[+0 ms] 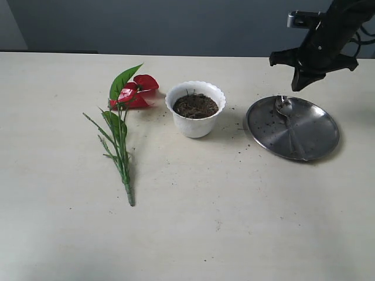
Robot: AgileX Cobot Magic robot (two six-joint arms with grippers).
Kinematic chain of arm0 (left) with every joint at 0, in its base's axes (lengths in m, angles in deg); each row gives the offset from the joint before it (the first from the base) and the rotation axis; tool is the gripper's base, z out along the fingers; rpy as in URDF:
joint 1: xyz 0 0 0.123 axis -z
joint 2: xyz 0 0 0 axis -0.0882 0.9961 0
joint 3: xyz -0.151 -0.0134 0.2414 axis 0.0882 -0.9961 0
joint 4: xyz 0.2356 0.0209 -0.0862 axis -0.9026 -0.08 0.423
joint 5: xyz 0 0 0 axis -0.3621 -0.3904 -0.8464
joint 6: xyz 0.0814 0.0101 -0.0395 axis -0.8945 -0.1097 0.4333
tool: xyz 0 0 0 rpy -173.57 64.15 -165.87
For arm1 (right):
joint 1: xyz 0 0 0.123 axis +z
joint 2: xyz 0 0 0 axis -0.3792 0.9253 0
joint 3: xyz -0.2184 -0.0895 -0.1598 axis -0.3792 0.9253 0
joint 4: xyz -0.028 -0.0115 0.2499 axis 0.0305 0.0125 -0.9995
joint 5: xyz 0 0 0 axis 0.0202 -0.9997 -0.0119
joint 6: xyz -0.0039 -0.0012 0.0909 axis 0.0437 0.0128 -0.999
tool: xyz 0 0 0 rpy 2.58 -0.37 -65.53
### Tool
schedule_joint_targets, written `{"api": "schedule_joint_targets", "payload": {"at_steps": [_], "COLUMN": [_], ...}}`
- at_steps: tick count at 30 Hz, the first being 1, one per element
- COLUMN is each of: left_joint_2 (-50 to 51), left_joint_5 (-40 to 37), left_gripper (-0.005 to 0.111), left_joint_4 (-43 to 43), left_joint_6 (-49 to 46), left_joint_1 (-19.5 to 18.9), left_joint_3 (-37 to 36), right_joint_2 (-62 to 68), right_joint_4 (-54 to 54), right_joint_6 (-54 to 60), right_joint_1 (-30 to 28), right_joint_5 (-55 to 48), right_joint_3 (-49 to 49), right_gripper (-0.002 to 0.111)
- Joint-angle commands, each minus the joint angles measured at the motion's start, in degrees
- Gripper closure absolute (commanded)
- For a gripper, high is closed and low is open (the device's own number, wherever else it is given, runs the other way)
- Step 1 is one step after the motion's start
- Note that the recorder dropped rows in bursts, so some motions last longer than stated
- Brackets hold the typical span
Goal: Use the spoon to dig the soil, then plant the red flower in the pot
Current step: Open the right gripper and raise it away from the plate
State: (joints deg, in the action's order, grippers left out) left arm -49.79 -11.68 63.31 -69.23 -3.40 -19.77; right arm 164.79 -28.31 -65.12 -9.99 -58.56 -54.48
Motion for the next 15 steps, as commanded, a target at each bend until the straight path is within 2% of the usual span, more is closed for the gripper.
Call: {"api": "schedule_joint_targets", "payload": {"at_steps": [1, 5, 11, 15], "left_joint_2": [-0.3, -0.3, -0.3, -0.3], "left_joint_5": [-0.1, -0.1, -0.1, -0.1], "left_gripper": [0.106, 0.106, 0.106, 0.106], "left_joint_4": [0.1, 0.1, 0.1, 0.1], "left_joint_6": [0.1, 0.1, 0.1, 0.1], "left_joint_1": [0.0, 0.0, 0.0, 0.0], "left_joint_3": [-0.3, -0.3, -0.3, -0.3], "right_joint_2": [-3.2, -8.0, -19.0, -26.8], "right_joint_4": [0.0, -0.9, -2.5, -9.6], "right_joint_6": [0.4, 0.4, 0.4, 5.1], "right_joint_1": [-0.1, -0.1, -0.1, 0.0], "right_joint_5": [-0.4, 5.0, 19.7, 24.6], "right_joint_3": [-0.1, 5.0, 18.5, 26.7], "right_gripper": [0.109, 0.109, 0.109, 0.109]}}
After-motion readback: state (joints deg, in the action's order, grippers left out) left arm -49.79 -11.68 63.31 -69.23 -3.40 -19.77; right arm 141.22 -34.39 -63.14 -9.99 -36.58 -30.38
